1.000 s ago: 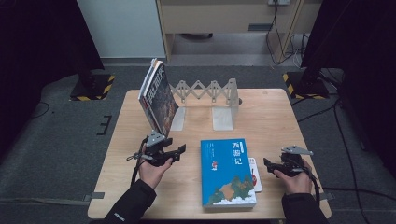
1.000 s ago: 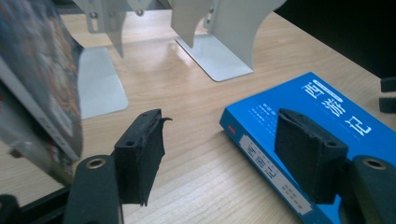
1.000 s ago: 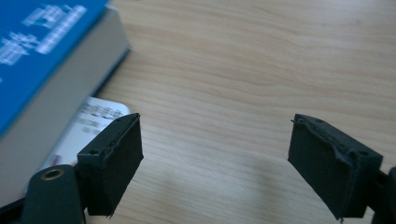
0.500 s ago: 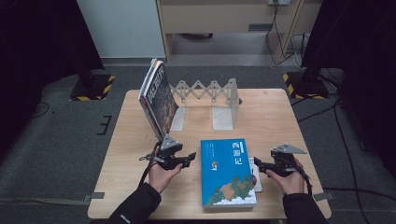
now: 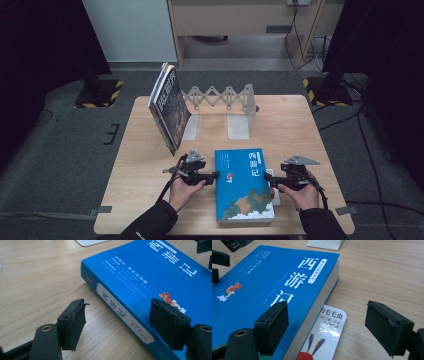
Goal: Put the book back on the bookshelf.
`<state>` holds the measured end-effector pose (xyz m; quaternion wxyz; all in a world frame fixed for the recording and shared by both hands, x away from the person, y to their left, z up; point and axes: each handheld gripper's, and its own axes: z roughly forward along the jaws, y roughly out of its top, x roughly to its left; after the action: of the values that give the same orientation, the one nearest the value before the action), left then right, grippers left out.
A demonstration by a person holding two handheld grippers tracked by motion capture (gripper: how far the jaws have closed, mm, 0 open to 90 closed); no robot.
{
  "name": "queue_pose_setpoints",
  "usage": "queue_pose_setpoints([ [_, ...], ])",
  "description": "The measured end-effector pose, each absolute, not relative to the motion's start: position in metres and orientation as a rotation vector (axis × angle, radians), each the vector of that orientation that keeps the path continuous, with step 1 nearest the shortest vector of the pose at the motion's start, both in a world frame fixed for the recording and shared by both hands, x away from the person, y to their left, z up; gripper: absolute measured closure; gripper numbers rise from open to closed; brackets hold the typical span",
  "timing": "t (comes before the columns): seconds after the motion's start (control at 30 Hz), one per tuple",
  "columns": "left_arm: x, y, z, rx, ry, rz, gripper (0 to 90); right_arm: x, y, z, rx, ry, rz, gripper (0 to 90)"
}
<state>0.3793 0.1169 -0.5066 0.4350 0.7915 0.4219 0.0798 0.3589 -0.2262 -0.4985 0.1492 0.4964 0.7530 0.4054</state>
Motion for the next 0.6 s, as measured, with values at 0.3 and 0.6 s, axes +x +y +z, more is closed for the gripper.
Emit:
queue_pose_setpoints([
  [0.3,0.383,0.116,-0.515,1.919,1.049,0.144,22.4,0.360,-0.214,-0.503,1.413,2.215,1.157,18.9],
  [0.6,0.385,0.113,-0.526,1.855,1.042,0.065,18.2,0.361,-0.207,-0.506,1.437,2.228,1.190,18.8],
])
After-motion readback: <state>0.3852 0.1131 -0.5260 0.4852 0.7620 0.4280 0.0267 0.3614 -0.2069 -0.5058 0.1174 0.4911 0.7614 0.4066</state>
